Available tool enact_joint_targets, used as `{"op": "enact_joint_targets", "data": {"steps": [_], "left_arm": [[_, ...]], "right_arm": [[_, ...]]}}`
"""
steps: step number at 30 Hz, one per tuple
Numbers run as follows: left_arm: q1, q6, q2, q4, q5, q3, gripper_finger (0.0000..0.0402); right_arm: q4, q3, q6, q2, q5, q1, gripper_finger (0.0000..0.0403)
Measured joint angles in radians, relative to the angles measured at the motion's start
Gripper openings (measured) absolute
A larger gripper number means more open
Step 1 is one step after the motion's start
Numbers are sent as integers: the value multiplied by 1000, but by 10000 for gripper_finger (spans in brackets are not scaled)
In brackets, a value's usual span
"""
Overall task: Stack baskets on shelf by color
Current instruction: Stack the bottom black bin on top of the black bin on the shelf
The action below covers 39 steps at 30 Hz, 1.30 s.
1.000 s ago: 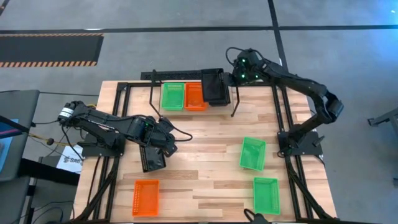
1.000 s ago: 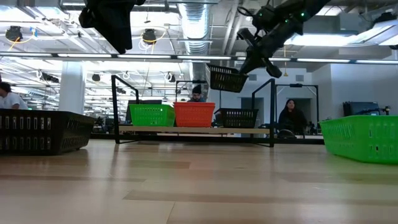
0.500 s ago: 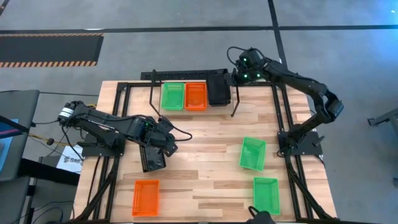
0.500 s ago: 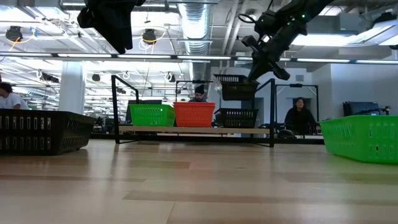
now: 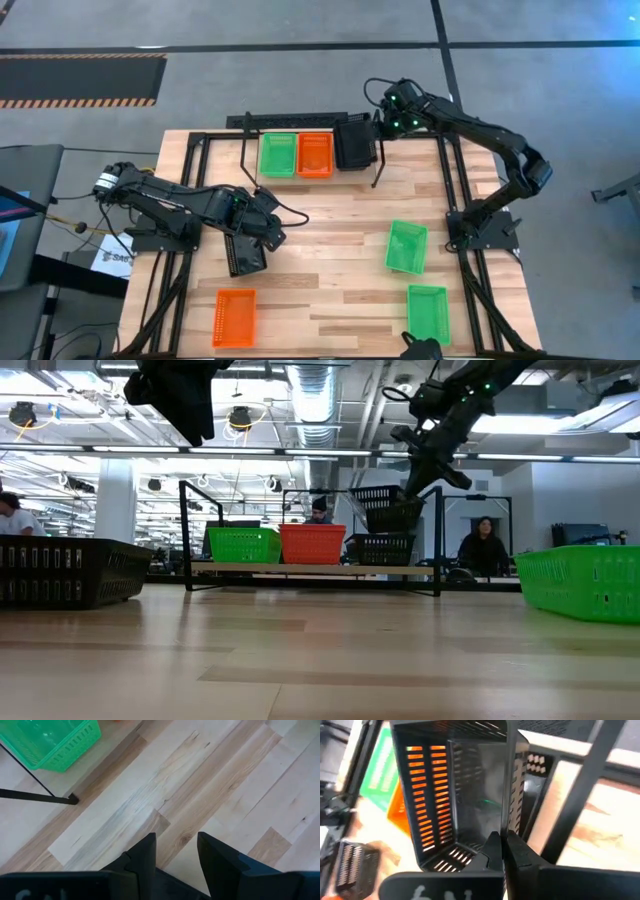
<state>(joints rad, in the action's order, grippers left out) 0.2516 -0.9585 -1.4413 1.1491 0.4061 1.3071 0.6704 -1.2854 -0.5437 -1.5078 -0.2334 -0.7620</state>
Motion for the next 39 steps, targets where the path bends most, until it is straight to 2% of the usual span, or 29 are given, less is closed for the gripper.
{"op": "enact_joint_targets", "data": {"steps": [8, 18, 28, 39], "left_arm": [[0, -27, 0, 0, 0, 0, 132], [0, -45, 0, 0, 0, 0, 132], [0, -59, 0, 0, 0, 0, 132], [0, -59, 0, 0, 0, 0, 132]], "right_arm": [[-24, 0, 19, -35, 34, 10, 1], [-77, -25, 29, -145, -27, 47, 1], [7, -91, 25, -139, -26, 27, 1], [38, -92, 22, -140, -26, 51, 3]]}}
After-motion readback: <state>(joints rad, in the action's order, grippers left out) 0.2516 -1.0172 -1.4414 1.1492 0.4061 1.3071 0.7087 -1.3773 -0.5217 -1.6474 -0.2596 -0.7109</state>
